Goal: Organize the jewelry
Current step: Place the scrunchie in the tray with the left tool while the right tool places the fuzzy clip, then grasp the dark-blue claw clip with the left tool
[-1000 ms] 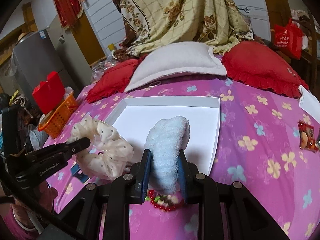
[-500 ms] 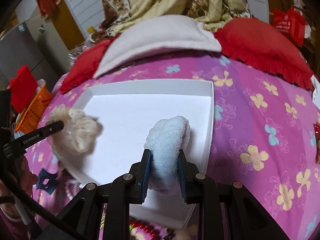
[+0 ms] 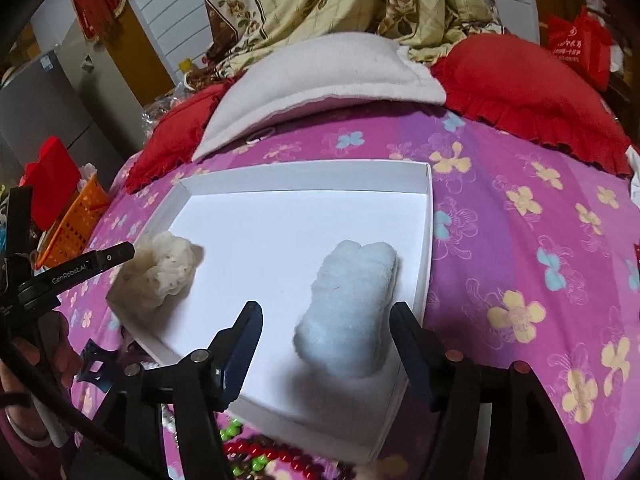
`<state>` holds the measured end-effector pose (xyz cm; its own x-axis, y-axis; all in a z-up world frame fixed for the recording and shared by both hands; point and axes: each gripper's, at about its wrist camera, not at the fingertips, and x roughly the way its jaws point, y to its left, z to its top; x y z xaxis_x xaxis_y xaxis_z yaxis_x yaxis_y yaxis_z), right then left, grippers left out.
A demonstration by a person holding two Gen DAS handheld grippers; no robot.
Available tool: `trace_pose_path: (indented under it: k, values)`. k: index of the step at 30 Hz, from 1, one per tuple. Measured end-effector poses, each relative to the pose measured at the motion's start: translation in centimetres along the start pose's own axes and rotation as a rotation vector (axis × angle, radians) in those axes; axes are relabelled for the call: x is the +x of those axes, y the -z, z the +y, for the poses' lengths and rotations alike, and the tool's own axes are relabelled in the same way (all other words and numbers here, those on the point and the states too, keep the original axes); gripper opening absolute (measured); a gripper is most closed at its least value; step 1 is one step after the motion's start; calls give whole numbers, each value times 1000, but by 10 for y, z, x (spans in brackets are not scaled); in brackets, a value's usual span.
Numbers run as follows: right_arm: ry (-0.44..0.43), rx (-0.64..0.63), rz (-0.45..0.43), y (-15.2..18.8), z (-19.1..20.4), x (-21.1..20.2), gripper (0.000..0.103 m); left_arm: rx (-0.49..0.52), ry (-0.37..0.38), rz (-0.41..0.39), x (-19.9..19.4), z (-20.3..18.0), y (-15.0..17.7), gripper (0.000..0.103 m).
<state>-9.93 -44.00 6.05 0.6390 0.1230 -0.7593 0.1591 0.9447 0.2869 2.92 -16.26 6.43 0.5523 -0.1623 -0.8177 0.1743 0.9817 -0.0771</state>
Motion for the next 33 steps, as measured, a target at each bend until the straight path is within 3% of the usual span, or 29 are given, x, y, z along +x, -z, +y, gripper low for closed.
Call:
trace_pose_path:
  k: [8,21,33]
  values:
    - [5,7,-50,12,16,-33,69,45,27,-59,-34,-11,16,64]
    - [52,-41,-90,32,48,-65,75,134,3,-163,-81,-23,50,64]
    - [57,-79,-114,54,74,-92,76,166,9,-199,-110,-23,81,64]
